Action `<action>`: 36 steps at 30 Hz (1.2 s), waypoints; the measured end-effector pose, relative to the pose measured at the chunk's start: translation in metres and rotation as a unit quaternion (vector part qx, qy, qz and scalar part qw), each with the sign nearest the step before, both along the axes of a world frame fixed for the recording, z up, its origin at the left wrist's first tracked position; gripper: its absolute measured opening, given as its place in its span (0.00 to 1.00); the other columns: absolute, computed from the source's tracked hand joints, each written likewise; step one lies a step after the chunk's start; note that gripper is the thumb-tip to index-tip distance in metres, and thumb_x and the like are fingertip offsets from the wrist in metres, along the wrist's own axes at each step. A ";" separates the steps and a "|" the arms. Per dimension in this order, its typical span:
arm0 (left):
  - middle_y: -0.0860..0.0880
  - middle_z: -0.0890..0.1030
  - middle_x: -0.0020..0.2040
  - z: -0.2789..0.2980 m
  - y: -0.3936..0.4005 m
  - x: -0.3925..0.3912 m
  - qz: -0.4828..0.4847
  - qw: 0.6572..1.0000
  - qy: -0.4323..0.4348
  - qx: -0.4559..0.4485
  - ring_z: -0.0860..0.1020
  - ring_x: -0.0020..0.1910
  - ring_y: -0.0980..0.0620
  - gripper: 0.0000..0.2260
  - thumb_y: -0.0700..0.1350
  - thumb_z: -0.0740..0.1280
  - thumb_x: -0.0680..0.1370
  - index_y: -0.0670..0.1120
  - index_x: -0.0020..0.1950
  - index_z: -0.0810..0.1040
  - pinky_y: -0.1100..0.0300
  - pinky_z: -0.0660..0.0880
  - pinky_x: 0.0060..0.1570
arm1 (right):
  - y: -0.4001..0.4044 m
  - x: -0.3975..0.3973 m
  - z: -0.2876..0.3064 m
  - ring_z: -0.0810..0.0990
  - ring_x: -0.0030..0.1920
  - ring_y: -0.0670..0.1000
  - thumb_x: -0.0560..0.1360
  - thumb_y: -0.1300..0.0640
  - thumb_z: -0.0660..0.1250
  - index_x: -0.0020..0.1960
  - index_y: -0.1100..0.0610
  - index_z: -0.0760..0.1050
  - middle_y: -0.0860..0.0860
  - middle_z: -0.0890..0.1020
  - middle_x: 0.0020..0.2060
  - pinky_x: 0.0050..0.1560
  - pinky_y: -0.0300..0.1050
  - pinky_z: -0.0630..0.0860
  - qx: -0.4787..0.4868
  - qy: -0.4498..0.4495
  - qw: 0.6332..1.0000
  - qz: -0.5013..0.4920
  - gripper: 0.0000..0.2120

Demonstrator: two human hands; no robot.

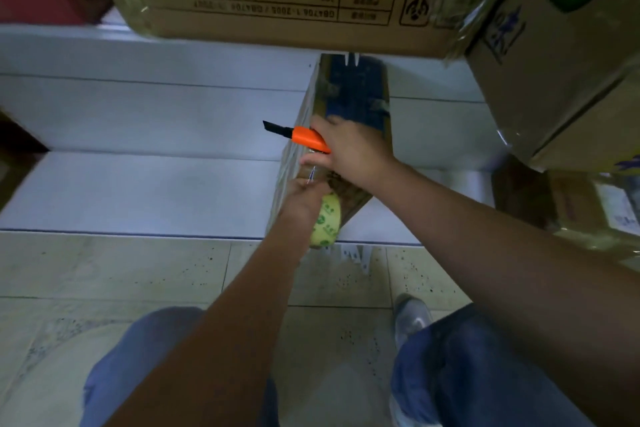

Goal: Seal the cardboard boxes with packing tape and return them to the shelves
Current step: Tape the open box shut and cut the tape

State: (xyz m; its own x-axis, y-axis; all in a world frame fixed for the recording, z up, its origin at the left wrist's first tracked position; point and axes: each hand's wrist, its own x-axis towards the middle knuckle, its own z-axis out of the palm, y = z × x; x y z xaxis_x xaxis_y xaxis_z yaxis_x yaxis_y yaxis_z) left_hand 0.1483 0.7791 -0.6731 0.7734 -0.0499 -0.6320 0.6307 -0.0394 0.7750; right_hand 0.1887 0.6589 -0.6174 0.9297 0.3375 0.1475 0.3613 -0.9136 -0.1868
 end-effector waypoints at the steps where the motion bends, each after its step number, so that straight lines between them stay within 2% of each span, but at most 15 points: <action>1: 0.41 0.80 0.57 -0.007 -0.001 0.000 0.007 1.000 0.001 -0.008 0.79 0.57 0.39 0.16 0.55 0.68 0.63 0.54 0.49 0.73 0.39 0.73 0.63 | 0.002 -0.001 -0.001 0.70 0.41 0.50 0.75 0.37 0.67 0.62 0.55 0.69 0.51 0.74 0.47 0.32 0.45 0.59 -0.001 -0.001 1.000 -0.007 0.26; 5: 0.40 0.81 0.58 -0.006 -0.003 -0.011 0.044 0.996 -0.016 -0.079 0.79 0.58 0.38 0.07 0.48 0.70 0.73 0.54 0.50 0.77 0.40 0.75 0.62 | 0.005 -0.004 -0.001 0.76 0.47 0.54 0.74 0.37 0.69 0.65 0.56 0.70 0.55 0.76 0.51 0.40 0.47 0.69 0.044 0.033 0.998 -0.027 0.29; 8: 0.39 0.81 0.58 -0.012 -0.003 -0.015 0.062 0.991 -0.040 -0.108 0.80 0.56 0.38 0.10 0.51 0.72 0.69 0.56 0.48 0.78 0.37 0.75 0.61 | 0.004 -0.005 0.010 0.76 0.50 0.55 0.76 0.42 0.69 0.67 0.56 0.71 0.56 0.74 0.54 0.46 0.49 0.73 0.059 0.082 0.995 -0.009 0.26; 12: 0.40 0.82 0.56 -0.020 -0.005 -0.019 0.077 0.987 -0.065 -0.128 0.81 0.53 0.40 0.05 0.45 0.68 0.78 0.53 0.52 0.76 0.41 0.79 0.57 | -0.001 -0.033 0.023 0.78 0.48 0.57 0.83 0.44 0.56 0.70 0.55 0.67 0.56 0.77 0.53 0.38 0.47 0.66 -0.068 0.016 0.997 -0.027 0.21; 14: 0.39 0.81 0.54 -0.021 -0.003 -0.023 0.087 0.982 -0.078 -0.146 0.82 0.46 0.44 0.06 0.41 0.65 0.80 0.50 0.55 0.75 0.51 0.82 0.42 | -0.010 -0.056 0.031 0.77 0.40 0.57 0.84 0.41 0.51 0.68 0.54 0.66 0.55 0.80 0.47 0.31 0.45 0.62 -0.153 -0.017 0.987 -0.052 0.21; 16: 0.42 0.80 0.49 -0.020 0.003 -0.025 0.094 0.980 -0.079 -0.156 0.83 0.33 0.50 0.08 0.40 0.63 0.82 0.47 0.60 0.72 0.60 0.78 0.28 | -0.021 -0.074 0.038 0.76 0.36 0.58 0.83 0.40 0.50 0.65 0.55 0.64 0.55 0.80 0.42 0.31 0.46 0.64 -0.187 0.002 0.981 -0.051 0.20; 18: 0.45 0.80 0.46 -0.021 0.010 -0.025 0.096 0.982 -0.069 -0.146 0.81 0.25 0.56 0.09 0.41 0.62 0.82 0.46 0.63 0.71 0.64 0.75 0.23 | -0.025 -0.084 0.043 0.75 0.35 0.58 0.84 0.43 0.51 0.64 0.56 0.62 0.54 0.78 0.40 0.32 0.47 0.66 -0.179 0.058 0.982 -0.023 0.18; 21: 0.42 0.79 0.52 -0.020 0.014 -0.026 0.076 0.983 -0.067 -0.156 0.81 0.26 0.57 0.10 0.41 0.63 0.82 0.46 0.63 0.71 0.63 0.76 0.25 | -0.012 -0.079 0.043 0.70 0.33 0.55 0.85 0.48 0.49 0.64 0.58 0.63 0.53 0.74 0.41 0.33 0.48 0.66 -0.235 0.085 0.967 0.050 0.15; 23: 0.41 0.79 0.52 -0.021 0.014 -0.027 0.071 0.982 -0.068 -0.162 0.82 0.28 0.56 0.09 0.42 0.64 0.82 0.45 0.62 0.71 0.63 0.76 0.26 | 0.005 -0.068 0.036 0.65 0.31 0.52 0.86 0.50 0.51 0.66 0.58 0.64 0.54 0.76 0.45 0.31 0.47 0.63 -0.287 0.067 0.952 0.078 0.14; 25: 0.41 0.81 0.51 -0.023 0.014 -0.026 0.071 0.982 -0.068 -0.164 0.83 0.30 0.53 0.07 0.43 0.65 0.82 0.47 0.59 0.72 0.60 0.78 0.29 | 0.015 -0.055 0.029 0.66 0.30 0.51 0.85 0.54 0.55 0.67 0.58 0.64 0.53 0.78 0.46 0.27 0.46 0.58 -0.348 0.055 0.932 0.090 0.13; 27: 0.40 0.82 0.52 -0.025 0.014 -0.026 0.061 0.979 -0.061 -0.182 0.84 0.32 0.47 0.07 0.44 0.66 0.81 0.49 0.58 0.72 0.49 0.82 0.41 | 0.014 -0.047 0.029 0.69 0.32 0.52 0.83 0.61 0.56 0.67 0.59 0.65 0.52 0.77 0.42 0.28 0.45 0.59 -0.392 0.064 0.913 0.090 0.13; 29: 0.40 0.83 0.51 -0.026 0.015 -0.025 0.054 0.980 -0.058 -0.184 0.84 0.32 0.45 0.09 0.44 0.66 0.81 0.49 0.60 0.72 0.40 0.79 0.51 | 0.010 -0.044 0.033 0.70 0.34 0.55 0.81 0.64 0.57 0.65 0.59 0.67 0.53 0.79 0.44 0.32 0.46 0.64 -0.415 0.058 0.904 0.085 0.14; 30: 0.40 0.82 0.52 -0.026 0.016 -0.024 0.058 0.979 -0.060 -0.185 0.84 0.33 0.45 0.10 0.44 0.66 0.81 0.48 0.61 0.71 0.39 0.79 0.51 | 0.012 -0.044 0.033 0.71 0.35 0.56 0.80 0.65 0.57 0.65 0.60 0.67 0.54 0.79 0.46 0.33 0.47 0.65 -0.424 0.045 0.900 0.090 0.14; 33: 0.38 0.80 0.52 -0.022 0.019 -0.021 0.082 0.975 -0.058 -0.200 0.83 0.37 0.45 0.10 0.42 0.65 0.81 0.45 0.62 0.71 0.48 0.82 0.37 | 0.020 -0.046 0.033 0.78 0.40 0.58 0.79 0.66 0.58 0.65 0.61 0.66 0.55 0.80 0.48 0.35 0.48 0.66 -0.427 0.045 0.898 0.097 0.15; 36: 0.38 0.79 0.51 -0.025 0.020 -0.019 0.056 0.981 -0.058 -0.178 0.82 0.37 0.45 0.08 0.42 0.64 0.82 0.44 0.59 0.71 0.48 0.82 0.36 | 0.017 -0.043 0.037 0.81 0.45 0.58 0.78 0.68 0.57 0.65 0.61 0.67 0.55 0.80 0.49 0.36 0.47 0.66 -0.456 0.044 0.885 0.082 0.16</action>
State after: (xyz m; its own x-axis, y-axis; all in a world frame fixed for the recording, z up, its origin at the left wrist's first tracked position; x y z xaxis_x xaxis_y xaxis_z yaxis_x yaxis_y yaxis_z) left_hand 0.1297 0.7993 -0.6983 0.8526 -0.1621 -0.4969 0.5220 0.3120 0.7939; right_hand 0.1457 0.6756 -0.5803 0.8514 0.4102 -0.3269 0.5239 -0.6353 0.5673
